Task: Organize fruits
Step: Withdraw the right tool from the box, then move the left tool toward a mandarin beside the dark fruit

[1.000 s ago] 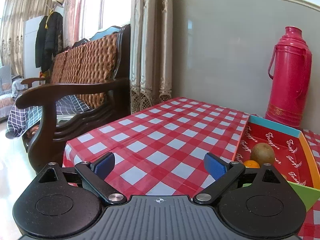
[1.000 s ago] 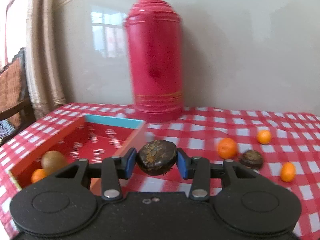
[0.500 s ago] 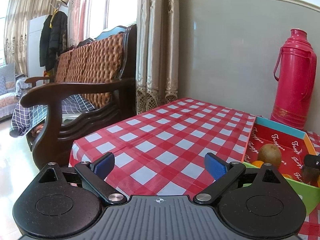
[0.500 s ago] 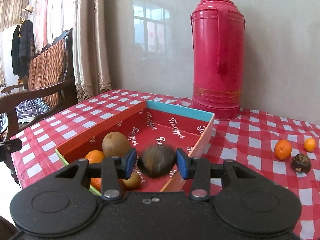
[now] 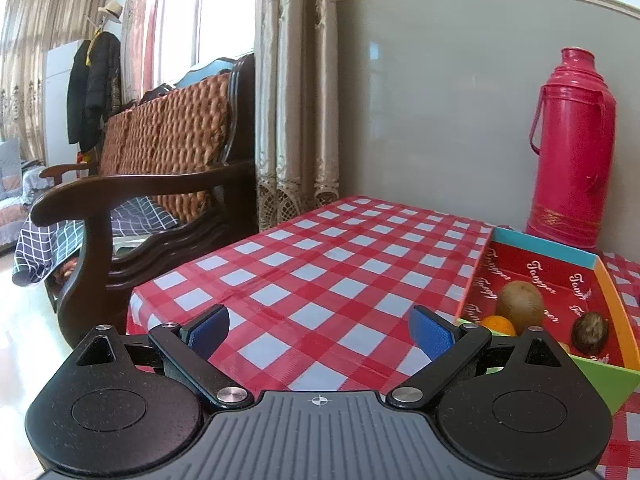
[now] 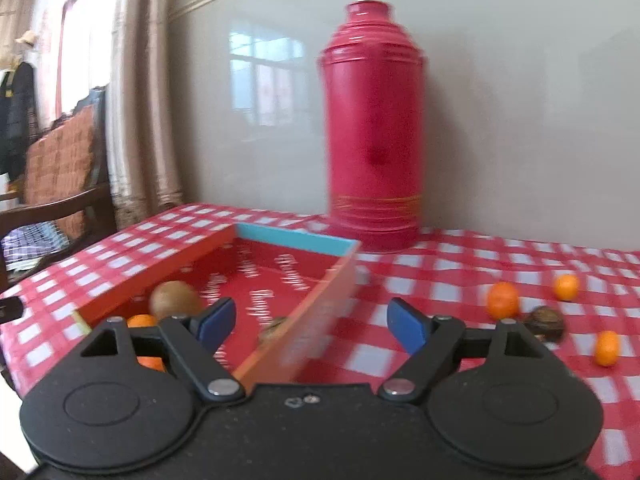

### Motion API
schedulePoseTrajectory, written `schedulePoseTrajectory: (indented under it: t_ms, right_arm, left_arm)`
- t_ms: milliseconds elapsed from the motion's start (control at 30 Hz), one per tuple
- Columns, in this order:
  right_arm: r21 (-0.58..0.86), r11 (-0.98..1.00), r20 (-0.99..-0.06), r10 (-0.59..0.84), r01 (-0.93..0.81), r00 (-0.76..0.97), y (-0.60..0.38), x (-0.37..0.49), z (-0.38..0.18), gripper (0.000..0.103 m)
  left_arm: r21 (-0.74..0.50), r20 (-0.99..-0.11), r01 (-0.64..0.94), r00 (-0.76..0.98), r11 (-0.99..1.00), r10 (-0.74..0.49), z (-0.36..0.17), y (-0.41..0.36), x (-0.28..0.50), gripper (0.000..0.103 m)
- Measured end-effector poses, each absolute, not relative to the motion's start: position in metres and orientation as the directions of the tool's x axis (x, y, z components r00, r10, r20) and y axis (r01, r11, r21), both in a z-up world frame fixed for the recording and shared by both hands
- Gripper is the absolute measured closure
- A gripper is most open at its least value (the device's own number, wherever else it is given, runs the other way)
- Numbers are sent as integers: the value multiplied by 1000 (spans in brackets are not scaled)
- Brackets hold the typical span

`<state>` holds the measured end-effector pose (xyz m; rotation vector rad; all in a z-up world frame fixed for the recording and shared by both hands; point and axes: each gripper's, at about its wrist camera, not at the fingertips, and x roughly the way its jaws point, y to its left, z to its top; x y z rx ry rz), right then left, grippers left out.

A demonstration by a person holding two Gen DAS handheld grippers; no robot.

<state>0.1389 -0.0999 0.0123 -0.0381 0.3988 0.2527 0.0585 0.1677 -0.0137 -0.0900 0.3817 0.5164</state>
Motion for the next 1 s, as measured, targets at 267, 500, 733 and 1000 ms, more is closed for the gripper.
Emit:
schedulePoseTrajectory:
  t_ms: [267, 500, 733, 1000]
  right_arm:
    - [17, 999, -379, 35, -31, 925, -157, 135, 13, 17]
    - [-8, 991, -355, -127, 133, 926, -200, 123, 7, 6]
    - [-45, 940, -350, -332, 338, 876, -249, 106, 1, 6]
    - [-13, 886, -364, -437, 464, 823, -297, 84, -2, 6]
  left_arm:
    - [30, -374, -465, 816, 885, 441, -12, 147, 63, 7]
    - [102, -343, -400, 845, 911, 410, -9, 113, 68, 7]
    - [180, -364, -187, 899, 966, 242, -1, 52, 82, 7]
    - [158, -426, 121, 904, 980, -43, 29, -55, 103, 7]
